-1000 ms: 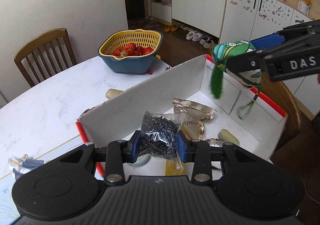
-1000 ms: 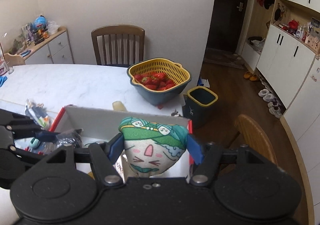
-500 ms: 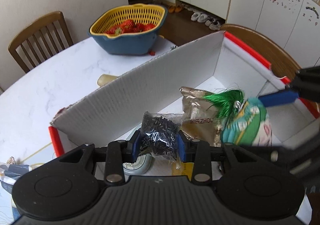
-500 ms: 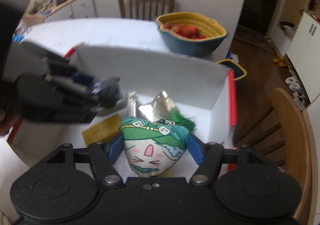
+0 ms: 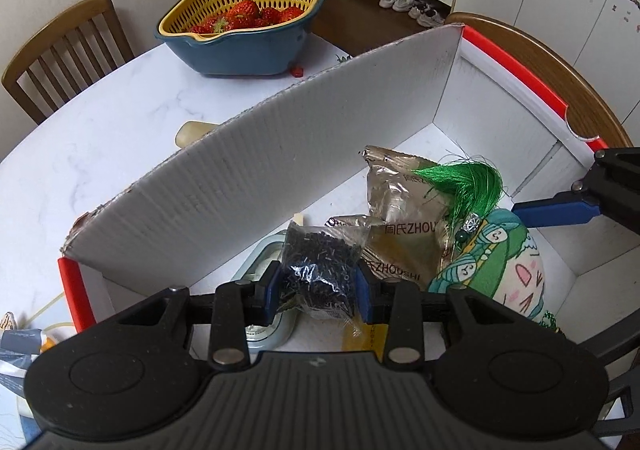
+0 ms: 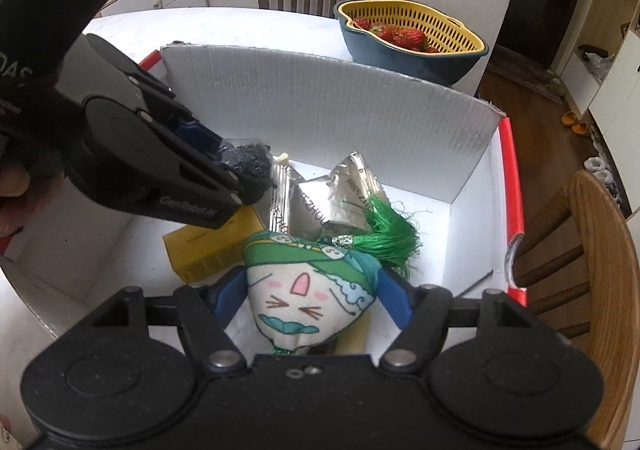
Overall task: Organize objects
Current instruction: 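Open left tool releasing bead bag while right tool releases plush doll, then withdraw both tools from the shoebox back toward the table items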
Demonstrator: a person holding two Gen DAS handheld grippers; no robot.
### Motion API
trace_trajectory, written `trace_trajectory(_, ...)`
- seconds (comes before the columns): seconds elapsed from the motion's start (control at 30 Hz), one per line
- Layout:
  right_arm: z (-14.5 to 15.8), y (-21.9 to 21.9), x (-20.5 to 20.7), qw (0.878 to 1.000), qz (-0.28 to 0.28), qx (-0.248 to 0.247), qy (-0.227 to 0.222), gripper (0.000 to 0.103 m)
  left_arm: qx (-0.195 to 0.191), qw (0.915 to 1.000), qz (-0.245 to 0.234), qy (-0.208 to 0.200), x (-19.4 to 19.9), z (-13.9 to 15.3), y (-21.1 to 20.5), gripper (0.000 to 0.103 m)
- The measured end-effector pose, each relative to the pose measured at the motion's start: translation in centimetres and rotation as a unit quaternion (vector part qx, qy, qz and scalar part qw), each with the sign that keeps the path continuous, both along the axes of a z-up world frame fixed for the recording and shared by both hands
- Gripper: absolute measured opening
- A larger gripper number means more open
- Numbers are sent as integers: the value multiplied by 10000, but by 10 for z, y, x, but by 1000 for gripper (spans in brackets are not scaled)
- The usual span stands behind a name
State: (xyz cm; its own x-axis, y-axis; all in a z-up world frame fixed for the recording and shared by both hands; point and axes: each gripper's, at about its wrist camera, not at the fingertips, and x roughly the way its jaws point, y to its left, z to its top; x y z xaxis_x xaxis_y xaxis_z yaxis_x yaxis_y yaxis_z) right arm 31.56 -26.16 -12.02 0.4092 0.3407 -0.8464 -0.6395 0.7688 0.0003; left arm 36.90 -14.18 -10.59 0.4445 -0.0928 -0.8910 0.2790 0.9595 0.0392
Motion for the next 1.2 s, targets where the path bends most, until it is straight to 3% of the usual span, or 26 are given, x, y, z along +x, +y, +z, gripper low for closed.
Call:
trace_trajectory(0.13, -1, 0, 1, 10000, -10, -7, 27, 73, -15, 10000, 17, 15, 0, 0, 1, 39)
trace_trajectory(0.27, 1, -2, 2, 10000, -23, 8, 43, 77, 38, 10000, 16, -48, -4, 3, 0, 62)
trace_trajectory(0.33, 5, -3, -1, 10000, -40, 36, 36, 79, 39, 9999, -11, -123, -7, 6, 0, 65)
trace_trajectory(0.67, 29, -12, -16, 9993, -217, 273, -154, 87, -185, 9991, 66, -362, -32, 24, 11, 66)
trace_trajectory(1.2, 83, -5, -59, 9953, -412, 516, -706, 98, -621, 9918, 196, -1099, -91, 75, 48, 71)
